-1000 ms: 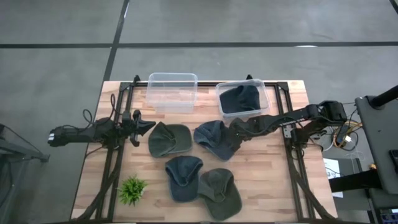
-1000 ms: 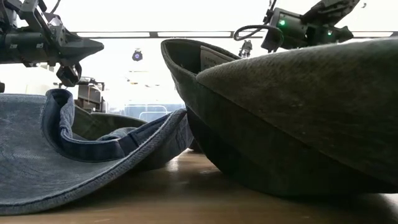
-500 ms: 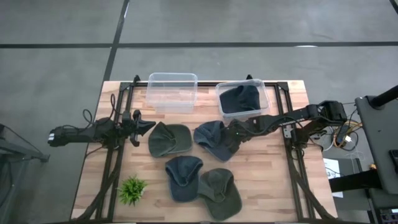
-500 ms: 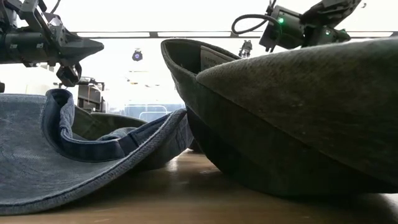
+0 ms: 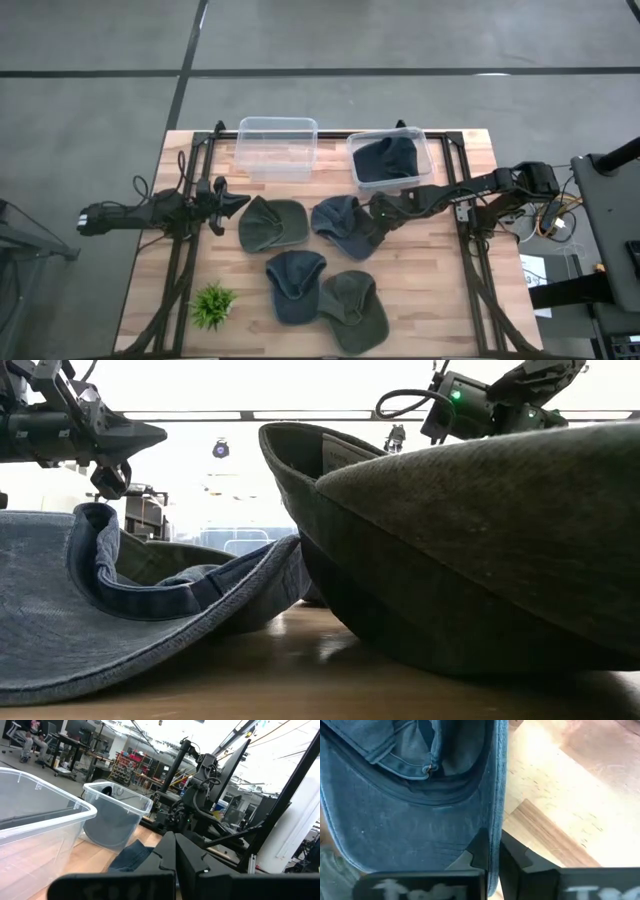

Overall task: Pick & Place hat
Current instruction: Put the top blue cap into the right transparent bin

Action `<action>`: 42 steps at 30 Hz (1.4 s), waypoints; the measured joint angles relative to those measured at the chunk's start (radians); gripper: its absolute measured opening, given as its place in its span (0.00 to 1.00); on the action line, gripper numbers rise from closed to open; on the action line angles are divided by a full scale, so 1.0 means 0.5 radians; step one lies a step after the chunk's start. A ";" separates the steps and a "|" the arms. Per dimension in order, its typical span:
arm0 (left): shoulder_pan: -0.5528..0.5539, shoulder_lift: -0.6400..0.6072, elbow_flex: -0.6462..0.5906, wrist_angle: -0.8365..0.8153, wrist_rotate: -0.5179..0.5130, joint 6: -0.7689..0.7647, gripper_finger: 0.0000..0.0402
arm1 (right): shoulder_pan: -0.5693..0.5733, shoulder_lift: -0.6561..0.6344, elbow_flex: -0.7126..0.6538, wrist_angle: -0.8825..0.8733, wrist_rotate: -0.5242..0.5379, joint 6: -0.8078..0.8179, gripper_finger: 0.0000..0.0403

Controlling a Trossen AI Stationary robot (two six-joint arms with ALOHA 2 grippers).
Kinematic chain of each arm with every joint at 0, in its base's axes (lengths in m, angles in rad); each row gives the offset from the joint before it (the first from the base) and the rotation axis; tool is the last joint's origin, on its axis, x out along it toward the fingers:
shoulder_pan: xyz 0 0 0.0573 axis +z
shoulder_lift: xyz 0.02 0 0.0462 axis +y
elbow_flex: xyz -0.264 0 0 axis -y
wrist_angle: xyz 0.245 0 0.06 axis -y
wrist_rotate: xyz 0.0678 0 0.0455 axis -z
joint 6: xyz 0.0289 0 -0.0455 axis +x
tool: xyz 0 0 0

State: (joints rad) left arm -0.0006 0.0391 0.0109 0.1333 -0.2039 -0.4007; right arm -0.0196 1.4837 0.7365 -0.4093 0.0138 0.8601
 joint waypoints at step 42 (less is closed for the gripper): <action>0.001 0.001 0.000 0.292 0.000 0.000 0.00 | 0.049 -0.628 1.303 -1.673 1.165 1.480 0.03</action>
State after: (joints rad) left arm -0.0002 0.0395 0.0109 0.2793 -0.2039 -0.4007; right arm 0.0048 1.1698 1.3880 -1.2458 0.5965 1.6003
